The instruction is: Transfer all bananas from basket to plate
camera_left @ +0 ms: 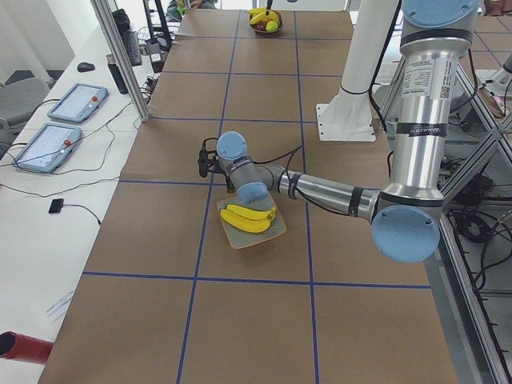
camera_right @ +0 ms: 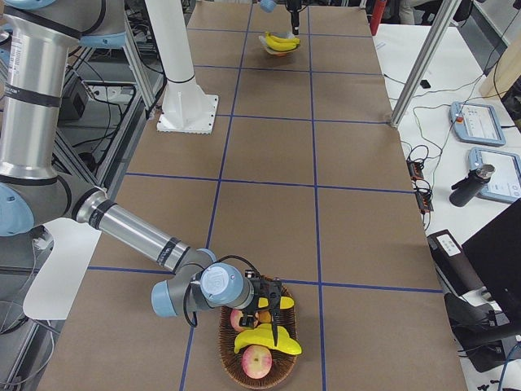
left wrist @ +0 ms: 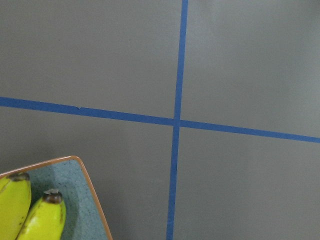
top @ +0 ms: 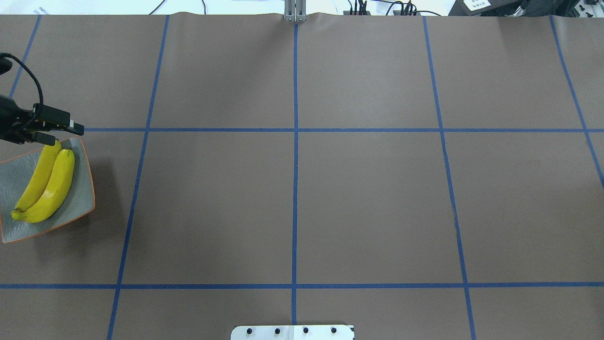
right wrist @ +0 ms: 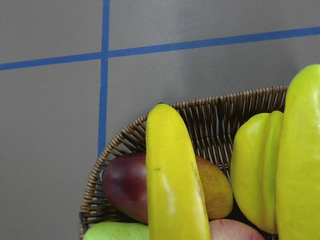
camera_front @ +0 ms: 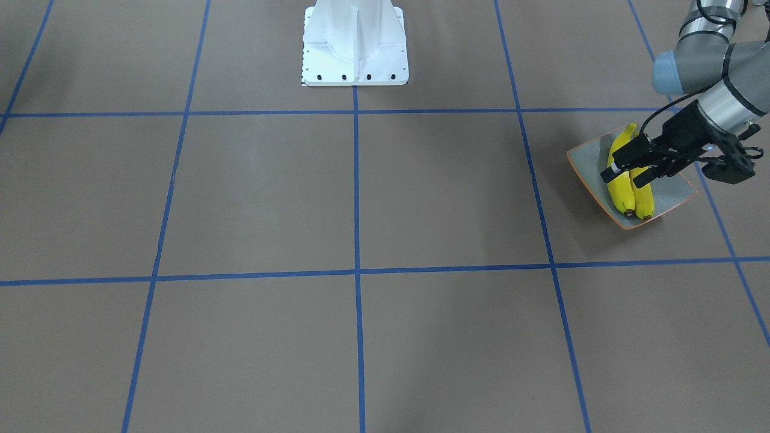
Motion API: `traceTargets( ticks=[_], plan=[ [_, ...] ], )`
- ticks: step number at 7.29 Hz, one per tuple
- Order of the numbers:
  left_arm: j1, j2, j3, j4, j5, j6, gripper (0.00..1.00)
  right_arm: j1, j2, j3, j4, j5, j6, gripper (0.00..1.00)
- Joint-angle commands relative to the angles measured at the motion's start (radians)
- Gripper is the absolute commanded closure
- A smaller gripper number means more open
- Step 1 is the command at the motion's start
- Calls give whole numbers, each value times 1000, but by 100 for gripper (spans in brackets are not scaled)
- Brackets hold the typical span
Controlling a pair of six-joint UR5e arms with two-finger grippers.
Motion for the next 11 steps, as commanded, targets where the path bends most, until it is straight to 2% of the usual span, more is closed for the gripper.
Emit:
traceTargets(
  ticks=[1,2,3,4,5,6,7,8,9,11],
  plan=[
    [0,3,-1,-2,0,0,2,-1,1,-5,-2,4,5,18],
    [-2,12,-1,-5,-2,0,2,-1,1,-8,-2,4,6,25],
    [-3,12,-4,-5,-2,0,2,-1,1,-8,0,6,20,37],
    [-5,14,-5,-5,-2,0,2,-1,1,-5,3,7,40,77],
    [-5,15,-5,-5,-2,0,2,-1,7,1,0,7,40,100],
    [-5,15,-5,-5,-2,0,2,-1,17,6,-5,26,40,100],
    [-5,15,-5,-5,-2,0,2,3,29,29,-46,126,40,100],
    [-5,15,-5,-5,-2,0,2,69,27,59,-93,215,38,100],
    [-3,14,-4,-5,-2,0,2,66,27,120,-103,228,40,100],
    [-2,-3,-4,-5,-5,-21,2,43,58,268,-233,225,151,100]
  ],
)
